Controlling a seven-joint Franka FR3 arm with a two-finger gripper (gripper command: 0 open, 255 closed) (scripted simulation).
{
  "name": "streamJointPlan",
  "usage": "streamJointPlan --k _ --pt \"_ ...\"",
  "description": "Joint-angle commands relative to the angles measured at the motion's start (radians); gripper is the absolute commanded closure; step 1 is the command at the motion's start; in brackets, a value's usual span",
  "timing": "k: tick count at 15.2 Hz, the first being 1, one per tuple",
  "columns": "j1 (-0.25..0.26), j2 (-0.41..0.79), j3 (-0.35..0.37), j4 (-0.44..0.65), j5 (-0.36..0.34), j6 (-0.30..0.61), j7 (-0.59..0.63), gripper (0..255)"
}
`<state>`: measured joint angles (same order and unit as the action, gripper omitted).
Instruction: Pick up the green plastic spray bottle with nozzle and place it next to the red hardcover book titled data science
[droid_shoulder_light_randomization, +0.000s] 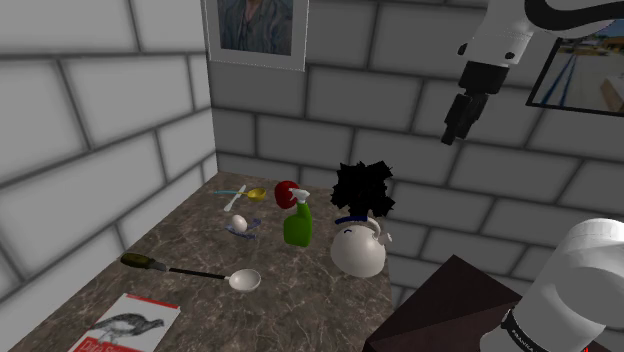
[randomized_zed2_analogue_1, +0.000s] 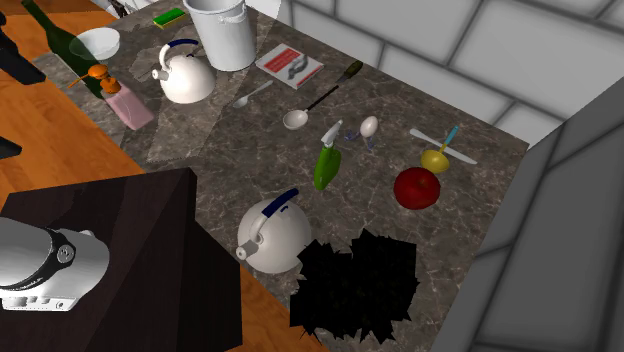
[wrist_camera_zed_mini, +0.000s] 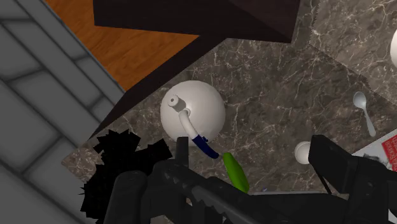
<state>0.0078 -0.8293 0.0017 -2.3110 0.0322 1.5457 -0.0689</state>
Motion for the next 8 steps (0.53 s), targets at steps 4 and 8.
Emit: streamJointPlan --k 4,8 --pt "0.014 0.081 0.0 -0.015 0.004 0.095 -0.026 0" --pt "0.033 0.201 0.001 -0.016 0.01 0.215 -0.061 0"
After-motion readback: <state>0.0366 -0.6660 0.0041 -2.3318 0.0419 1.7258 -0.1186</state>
